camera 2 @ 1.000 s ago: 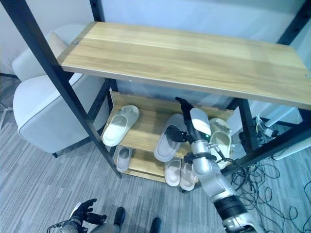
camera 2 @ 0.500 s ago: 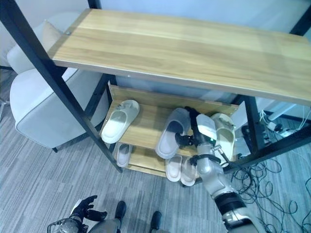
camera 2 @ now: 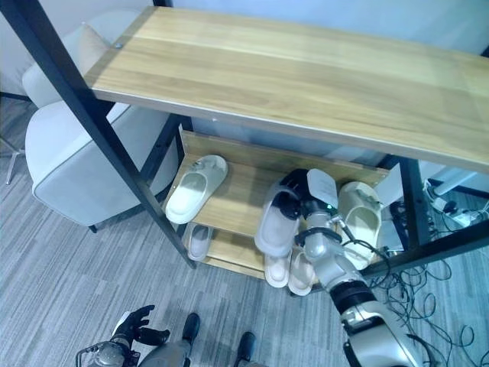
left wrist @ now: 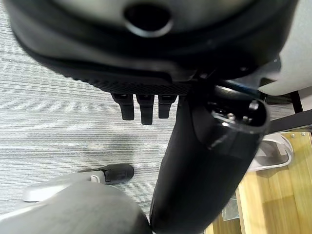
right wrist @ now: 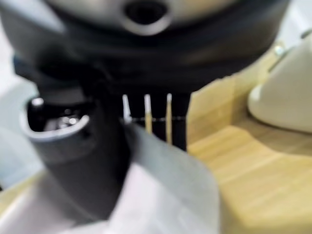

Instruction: Arrange the slippers neatly on the shoe rack.

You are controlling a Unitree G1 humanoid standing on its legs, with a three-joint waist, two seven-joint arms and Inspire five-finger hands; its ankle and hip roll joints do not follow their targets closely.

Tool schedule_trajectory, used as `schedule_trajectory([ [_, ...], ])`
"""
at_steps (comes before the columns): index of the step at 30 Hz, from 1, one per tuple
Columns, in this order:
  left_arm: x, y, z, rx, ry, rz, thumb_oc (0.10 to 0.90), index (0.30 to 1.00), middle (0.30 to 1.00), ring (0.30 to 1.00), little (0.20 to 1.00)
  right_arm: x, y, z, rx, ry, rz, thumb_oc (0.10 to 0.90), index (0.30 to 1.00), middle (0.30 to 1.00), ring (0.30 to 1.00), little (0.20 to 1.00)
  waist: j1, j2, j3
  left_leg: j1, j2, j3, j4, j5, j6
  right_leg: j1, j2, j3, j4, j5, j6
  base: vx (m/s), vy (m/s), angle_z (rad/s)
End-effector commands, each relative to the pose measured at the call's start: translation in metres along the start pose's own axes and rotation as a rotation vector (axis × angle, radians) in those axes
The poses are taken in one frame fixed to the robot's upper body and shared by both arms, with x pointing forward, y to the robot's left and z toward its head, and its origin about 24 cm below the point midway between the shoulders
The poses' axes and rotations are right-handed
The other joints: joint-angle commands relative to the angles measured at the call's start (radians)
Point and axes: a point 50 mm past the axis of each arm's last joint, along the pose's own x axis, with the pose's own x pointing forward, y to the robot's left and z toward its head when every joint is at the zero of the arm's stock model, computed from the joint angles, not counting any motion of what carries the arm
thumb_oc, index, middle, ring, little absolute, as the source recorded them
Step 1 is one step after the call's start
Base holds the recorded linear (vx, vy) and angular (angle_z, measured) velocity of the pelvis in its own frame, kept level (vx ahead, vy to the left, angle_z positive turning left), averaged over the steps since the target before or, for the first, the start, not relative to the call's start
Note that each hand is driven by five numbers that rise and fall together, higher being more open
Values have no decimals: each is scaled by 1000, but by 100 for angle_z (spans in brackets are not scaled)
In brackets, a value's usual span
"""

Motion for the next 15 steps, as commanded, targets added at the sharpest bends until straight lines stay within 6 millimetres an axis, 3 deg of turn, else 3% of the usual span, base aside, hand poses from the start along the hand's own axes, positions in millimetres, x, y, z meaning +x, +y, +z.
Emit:
schedule_trajectory([
  [1,-6,-25,-19,61,79,-83,800,900,900,900,900,11,-41,37,49,-198,-158,400,300,300,300,300,10,-18,-43,36,-35,15,2,-121,11,31,-14,41,14,-113,34,29,-34,2],
  [8,-6,-24,-22,60,96,-81,800,900,900,900,900,-17,-47,42,128,-281,-163,400,300,300,300,300,-14,-13,-52,54,-29,26,2,-128,10,43,-13,48,14,-117,34,0,0,0],
  [15,-8,-26,-26,63,108,-91,800,900,900,900,900,-55,-54,64,283,-454,-99,400,300,300,300,300,-51,1,-64,69,-23,48,2,-132,9,49,-12,65,14,-117,35,-5,-21,-7],
])
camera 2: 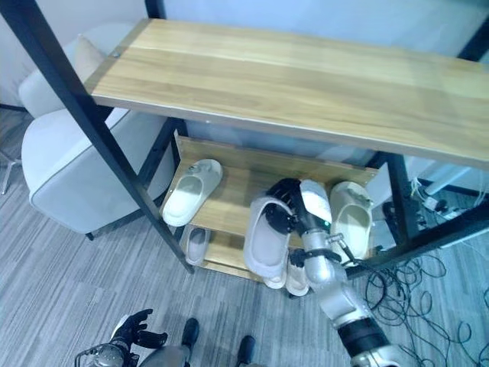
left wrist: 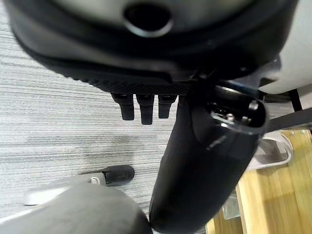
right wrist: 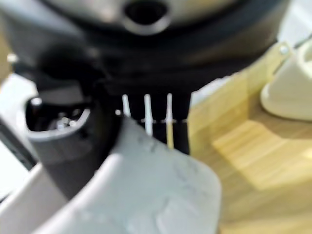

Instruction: Arrange the slippers neatly on the shoe rack.

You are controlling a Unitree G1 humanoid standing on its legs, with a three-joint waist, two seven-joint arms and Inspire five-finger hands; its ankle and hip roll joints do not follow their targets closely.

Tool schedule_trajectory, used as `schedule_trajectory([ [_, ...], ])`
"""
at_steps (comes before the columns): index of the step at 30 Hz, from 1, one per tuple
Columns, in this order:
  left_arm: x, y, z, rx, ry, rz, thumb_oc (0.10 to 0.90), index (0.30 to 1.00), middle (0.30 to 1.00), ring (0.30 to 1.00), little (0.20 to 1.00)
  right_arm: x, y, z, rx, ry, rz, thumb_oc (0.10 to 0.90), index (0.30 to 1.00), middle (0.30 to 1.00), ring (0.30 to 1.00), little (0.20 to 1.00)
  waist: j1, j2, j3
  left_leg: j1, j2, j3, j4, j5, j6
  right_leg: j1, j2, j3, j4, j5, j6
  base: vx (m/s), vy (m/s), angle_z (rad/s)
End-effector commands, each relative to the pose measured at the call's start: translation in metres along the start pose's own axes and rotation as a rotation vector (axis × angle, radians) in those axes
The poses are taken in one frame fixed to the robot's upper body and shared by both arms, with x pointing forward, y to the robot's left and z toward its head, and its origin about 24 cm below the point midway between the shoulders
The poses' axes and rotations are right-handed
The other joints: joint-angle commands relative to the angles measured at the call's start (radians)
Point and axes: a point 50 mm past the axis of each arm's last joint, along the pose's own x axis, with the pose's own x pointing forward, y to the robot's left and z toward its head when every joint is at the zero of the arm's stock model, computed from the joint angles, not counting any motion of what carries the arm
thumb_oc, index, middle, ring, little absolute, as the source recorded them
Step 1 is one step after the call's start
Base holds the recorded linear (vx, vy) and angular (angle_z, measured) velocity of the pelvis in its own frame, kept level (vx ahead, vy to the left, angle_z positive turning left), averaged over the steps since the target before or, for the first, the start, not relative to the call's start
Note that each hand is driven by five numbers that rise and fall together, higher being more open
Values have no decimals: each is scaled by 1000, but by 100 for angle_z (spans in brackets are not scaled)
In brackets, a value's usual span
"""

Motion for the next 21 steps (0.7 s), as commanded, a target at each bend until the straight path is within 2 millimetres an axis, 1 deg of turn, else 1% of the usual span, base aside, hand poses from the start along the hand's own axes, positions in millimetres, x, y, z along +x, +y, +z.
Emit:
schedule_trajectory([
  [1,-6,-26,-19,57,70,-98,800,900,900,900,900,5,-37,55,126,-328,-76,400,300,300,300,300,-19,2,-67,36,-24,39,3,-132,9,20,-7,53,14,-115,35,-8,-12,-10],
  [2,-6,-27,-19,56,70,-101,800,900,900,900,900,1,-35,54,152,-327,-52,400,300,300,300,300,-24,4,-69,39,-22,42,3,-132,9,21,-7,56,14,-115,35,-8,-12,-13],
  [4,-7,-28,-20,53,71,-106,800,900,900,900,900,-3,-32,54,174,-325,-28,400,300,300,300,300,-29,6,-70,40,-21,46,3,-132,8,21,-7,59,14,-115,34,-18,-4,-22],
  [5,-6,-30,-19,51,67,-115,800,900,900,900,900,-10,-26,53,232,-314,26,400,300,300,300,300,-39,10,-72,43,-20,53,3,-133,7,21,-7,63,14,-114,34,-28,-1,-21],
  [11,-6,-33,-17,45,57,-136,800,900,900,900,900,-32,-3,48,338,-274,240,400,300,300,300,300,-57,19,-76,49,-16,67,3,-130,3,24,-3,78,14,-115,31,-31,-10,-13],
  [12,-6,-34,-16,47,54,-140,800,900,900,900,900,-34,3,47,343,-266,283,400,300,300,300,300,-57,19,-75,50,-15,69,3,-129,1,24,-2,78,14,-114,30,-33,-14,-6],
  [14,-6,-33,-16,48,56,-141,800,900,900,900,900,-35,5,48,341,-270,303,400,300,300,300,300,-58,19,-74,51,-13,70,3,-129,1,25,-2,79,14,-114,30,-33,-12,-3],
  [15,-7,-34,-19,53,66,-148,800,900,900,900,900,-36,10,50,365,-279,354,400,300,300,300,300,-56,17,-74,55,-11,72,3,-128,-1,27,0,78,14,-114,29,0,0,0],
  [21,-7,-32,-20,43,71,-146,800,900,900,900,900,-40,28,51,411,-261,457,400,300,300,300,300,-47,7,-77,60,-4,70,3,-128,-5,31,8,76,14,-117,23,-6,-4,0],
])
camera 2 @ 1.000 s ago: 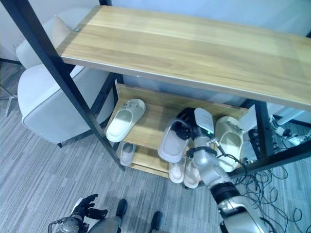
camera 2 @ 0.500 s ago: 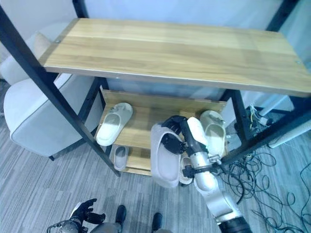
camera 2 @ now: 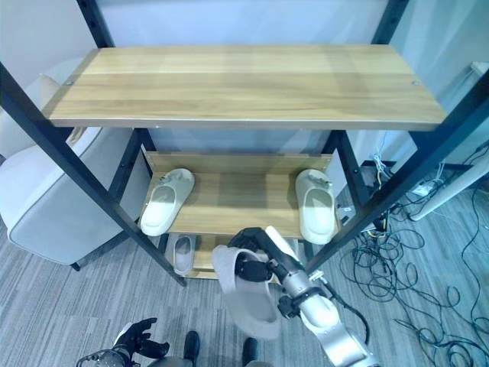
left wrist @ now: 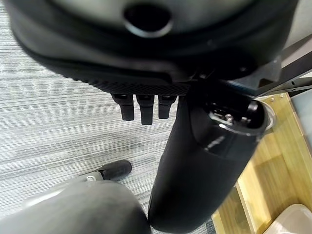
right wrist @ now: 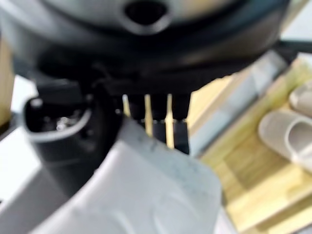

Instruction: Arrange the slippers neatly on the shoe rack.

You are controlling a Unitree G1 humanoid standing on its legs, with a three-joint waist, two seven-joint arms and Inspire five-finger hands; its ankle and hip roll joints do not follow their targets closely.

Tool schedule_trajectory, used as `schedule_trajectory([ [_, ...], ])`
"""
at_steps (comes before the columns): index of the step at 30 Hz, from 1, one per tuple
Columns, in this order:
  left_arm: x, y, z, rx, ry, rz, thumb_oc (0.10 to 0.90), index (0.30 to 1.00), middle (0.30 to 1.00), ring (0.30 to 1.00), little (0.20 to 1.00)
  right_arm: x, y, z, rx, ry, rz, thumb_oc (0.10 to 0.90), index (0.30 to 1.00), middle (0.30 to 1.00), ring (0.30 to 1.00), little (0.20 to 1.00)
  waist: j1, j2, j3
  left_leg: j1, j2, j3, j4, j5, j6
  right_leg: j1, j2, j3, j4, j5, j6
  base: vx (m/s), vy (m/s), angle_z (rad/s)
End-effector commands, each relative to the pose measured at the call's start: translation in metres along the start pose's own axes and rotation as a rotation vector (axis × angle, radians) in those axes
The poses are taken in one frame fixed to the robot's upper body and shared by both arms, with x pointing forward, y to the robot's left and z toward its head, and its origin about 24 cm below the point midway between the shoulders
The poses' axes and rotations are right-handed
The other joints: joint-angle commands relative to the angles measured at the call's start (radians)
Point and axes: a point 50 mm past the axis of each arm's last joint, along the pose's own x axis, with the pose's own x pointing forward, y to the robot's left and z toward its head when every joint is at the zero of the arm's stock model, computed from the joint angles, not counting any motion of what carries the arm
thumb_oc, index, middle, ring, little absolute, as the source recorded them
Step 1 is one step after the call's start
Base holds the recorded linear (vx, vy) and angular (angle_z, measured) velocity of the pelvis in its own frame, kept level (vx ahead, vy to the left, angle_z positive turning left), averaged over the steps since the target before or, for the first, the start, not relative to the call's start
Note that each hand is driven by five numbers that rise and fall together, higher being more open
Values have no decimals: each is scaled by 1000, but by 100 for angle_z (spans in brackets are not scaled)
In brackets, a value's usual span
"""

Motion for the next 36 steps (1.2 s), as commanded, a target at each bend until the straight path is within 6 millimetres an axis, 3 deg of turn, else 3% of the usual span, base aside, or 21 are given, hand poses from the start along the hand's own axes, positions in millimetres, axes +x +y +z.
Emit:
schedule_trajectory([
  [1,-2,-23,-8,23,35,-84,800,900,900,900,900,11,-16,51,-13,-290,-22,400,300,300,300,300,30,-32,-59,13,-24,17,5,-125,-6,11,-4,19,14,-128,35,0,0,0],
  [5,1,-18,2,46,-3,-81,800,900,900,900,900,19,-12,39,-73,-229,5,400,300,300,300,300,53,-55,-2,-19,-17,-1,48,-119,-2,9,1,0,25,-129,21,-132,-64,3],
  [6,2,-16,7,49,-18,-75,800,900,900,900,900,22,-14,39,-84,-227,-9,400,300,300,300,300,58,-60,21,-56,-19,-4,99,-126,-3,-15,-4,-6,59,-135,16,-372,-62,16],
  [7,6,-11,24,48,-74,-56,800,900,900,900,900,31,-26,42,-136,-236,-58,400,300,300,300,300,66,-64,94,-170,-28,-14,225,-146,-11,-116,-21,-26,161,-147,4,-372,-60,26],
  [8,6,-11,25,48,-76,-55,800,900,900,900,900,31,-26,42,-137,-237,-58,400,300,300,300,300,63,-64,88,-186,-28,-17,238,-150,-11,-130,-22,-28,169,-151,4,-433,-66,39],
  [10,9,-5,41,19,-129,-36,800,900,900,900,900,41,-41,49,-203,-252,-134,400,300,300,300,300,78,-51,126,-319,-37,-47,349,-167,-6,-275,-33,-50,317,-174,-12,-248,-30,32],
  [13,8,-3,42,5,-139,-29,800,900,900,900,900,45,-49,51,-237,-251,-173,400,300,300,300,300,89,-46,109,-400,-38,-59,415,-183,5,-359,-45,-69,409,-208,-15,-110,0,21],
  [14,8,-2,50,-11,-174,-21,800,900,900,900,900,52,-60,61,-287,-281,-232,400,300,300,300,300,105,-40,128,-478,-35,-63,500,-204,17,-438,-58,-75,514,-254,-24,-107,32,18],
  [17,7,0,60,-20,-214,-14,800,900,900,900,900,57,-71,70,-310,-308,-297,400,300,300,300,300,113,-37,136,-552,-41,-70,566,-214,23,-513,-73,-78,601,-286,-35,-113,34,14],
  [19,4,1,85,-38,-319,-15,800,900,900,900,900,61,-90,89,-355,-373,-411,400,300,300,300,300,122,-26,159,-691,-61,-84,699,-263,27,-656,-105,-74,762,-364,-42,-75,32,18],
  [26,-17,12,157,-86,-630,6,800,900,900,900,900,55,-135,148,-508,-582,-697,400,300,300,300,300,120,2,171,-1124,-107,-77,1034,-336,35,-1093,-191,-14,1138,-487,-97,-79,38,27],
  [30,-35,27,190,-68,-796,62,800,900,900,900,900,41,-162,185,-641,-697,-854,400,300,300,300,300,112,8,170,-1359,-126,-58,1243,-400,41,-1325,-206,27,1349,-543,-120,14,38,1],
  [31,-35,27,191,-69,-796,63,800,900,900,900,900,41,-162,185,-642,-698,-856,400,300,300,300,300,112,6,165,-1371,-126,-56,1252,-404,41,-1337,-208,30,1359,-548,-119,78,27,1],
  [34,-51,45,206,-154,-898,129,800,900,900,900,900,28,-183,214,-780,-759,-993,400,300,300,300,300,105,3,185,-1561,-127,-35,1487,-488,52,-1528,-230,65,1584,-607,-128,161,15,-6],
  [35,-52,45,206,-156,-899,130,800,900,900,900,900,28,-183,215,-781,-761,-994,400,300,300,300,300,104,1,181,-1575,-128,-31,1501,-494,53,-1544,-231,70,1598,-614,-128,168,2,-6],
  [36,-61,52,214,-171,-952,154,800,900,900,900,900,22,-193,226,-830,-778,-1060,400,300,300,300,300,99,-1,226,-1598,-122,-19,1586,-536,61,-1575,-235,90,1688,-638,-135,88,-6,-3],
])
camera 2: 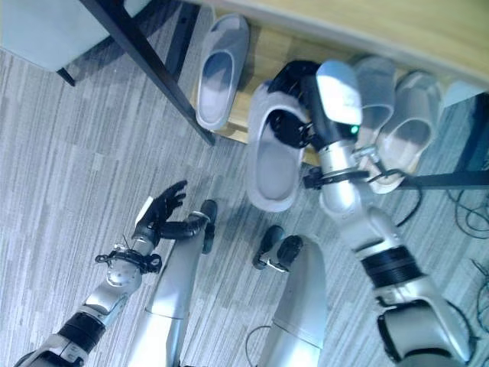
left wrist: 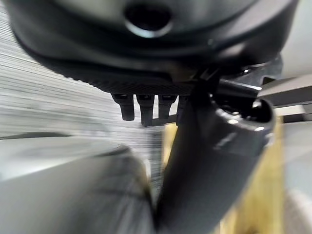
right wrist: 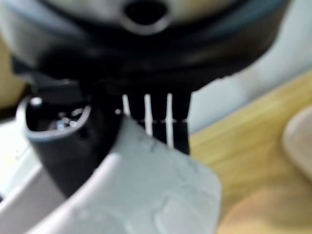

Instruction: Arrange the slippers neatly on the shoe rack.

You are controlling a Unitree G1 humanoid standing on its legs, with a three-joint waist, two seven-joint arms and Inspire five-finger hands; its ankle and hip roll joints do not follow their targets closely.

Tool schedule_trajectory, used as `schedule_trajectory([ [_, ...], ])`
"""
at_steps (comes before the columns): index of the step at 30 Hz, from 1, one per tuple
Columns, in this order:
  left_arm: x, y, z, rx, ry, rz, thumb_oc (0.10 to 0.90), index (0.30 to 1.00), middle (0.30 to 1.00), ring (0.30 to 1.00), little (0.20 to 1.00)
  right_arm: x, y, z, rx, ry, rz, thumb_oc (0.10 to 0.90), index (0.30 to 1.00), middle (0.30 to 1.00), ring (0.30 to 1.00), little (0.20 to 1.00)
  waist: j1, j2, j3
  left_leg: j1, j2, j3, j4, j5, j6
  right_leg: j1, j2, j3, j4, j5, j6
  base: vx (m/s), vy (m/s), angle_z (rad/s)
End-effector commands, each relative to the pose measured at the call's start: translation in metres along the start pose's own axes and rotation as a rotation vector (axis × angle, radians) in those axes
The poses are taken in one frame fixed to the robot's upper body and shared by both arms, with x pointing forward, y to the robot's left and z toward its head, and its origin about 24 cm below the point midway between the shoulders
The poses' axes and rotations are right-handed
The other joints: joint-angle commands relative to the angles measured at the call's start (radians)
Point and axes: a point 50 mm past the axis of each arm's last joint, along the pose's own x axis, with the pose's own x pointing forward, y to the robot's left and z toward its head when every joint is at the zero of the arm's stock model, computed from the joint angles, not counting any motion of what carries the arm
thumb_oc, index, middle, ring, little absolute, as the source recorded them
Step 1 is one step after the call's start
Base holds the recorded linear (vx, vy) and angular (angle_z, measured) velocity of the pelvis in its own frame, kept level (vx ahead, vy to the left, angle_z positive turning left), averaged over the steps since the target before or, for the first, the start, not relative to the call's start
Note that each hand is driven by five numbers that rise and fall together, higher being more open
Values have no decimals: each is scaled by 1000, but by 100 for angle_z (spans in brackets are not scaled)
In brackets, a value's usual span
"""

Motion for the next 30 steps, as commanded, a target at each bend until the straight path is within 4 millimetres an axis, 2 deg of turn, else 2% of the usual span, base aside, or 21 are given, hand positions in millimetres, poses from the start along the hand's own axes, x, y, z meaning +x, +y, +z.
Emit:
schedule_trajectory([
  [1,-26,23,-31,73,131,103,800,900,900,900,900,28,-55,43,-13,-220,-321,400,300,300,300,300,-30,-15,-7,-29,6,58,58,-131,47,-52,40,75,16,-64,22,83,-14,-1],
  [3,-21,28,-17,94,69,112,800,900,900,900,900,37,-69,45,-39,-237,-384,400,300,300,300,300,-37,-18,80,-29,8,81,164,-179,55,-65,40,104,124,-100,14,69,-15,-1],
  [5,-25,27,-14,94,52,107,800,900,900,900,900,41,-69,43,-55,-229,-386,400,300,300,300,300,-33,-24,85,-29,14,95,246,-245,60,-80,42,135,206,-136,11,105,-40,-4],
  [8,-35,22,-15,84,54,81,800,900,900,900,900,45,-64,46,-62,-244,-361,400,300,300,300,300,-23,-30,85,-29,24,107,337,-311,62,-99,48,179,311,-167,8,114,-20,-9],
  [9,-40,20,-16,79,59,65,800,900,900,900,900,52,-62,47,-86,-250,-342,400,300,300,300,300,-13,-33,85,-29,32,103,393,-354,60,-110,50,202,377,-189,6,111,-5,-6],
  [10,-40,20,-16,77,59,68,800,900,900,900,900,53,-62,48,-84,-253,-341,400,300,300,300,300,-15,-35,85,-29,34,106,394,-355,61,-112,51,205,379,-190,6,100,-2,-10],
  [12,-48,16,-18,53,72,37,800,900,900,900,900,63,-59,49,-122,-261,-307,400,300,300,300,300,0,-34,85,-29,42,108,476,-414,58,-116,52,225,474,-221,5,81,10,-12],
  [14,-54,15,-20,46,86,23,800,900,900,900,900,68,-57,48,-142,-253,-289,400,300,300,300,300,11,-32,85,-29,42,105,525,-447,57,-116,53,232,520,-234,1,65,18,-8],
  [20,-60,14,-21,70,96,-31,800,900,900,900,900,86,-55,44,-190,-224,-271,400,300,300,300,300,44,-25,85,-29,45,98,605,-500,51,-114,54,238,599,-260,-10,31,13,-10],
  [30,-59,13,-13,49,58,-50,800,900,900,900,900,98,-51,31,-211,-128,-296,400,300,300,300,300,88,-1,85,-29,11,63,631,-507,36,-72,31,201,617,-265,-12,17,3,4],
])
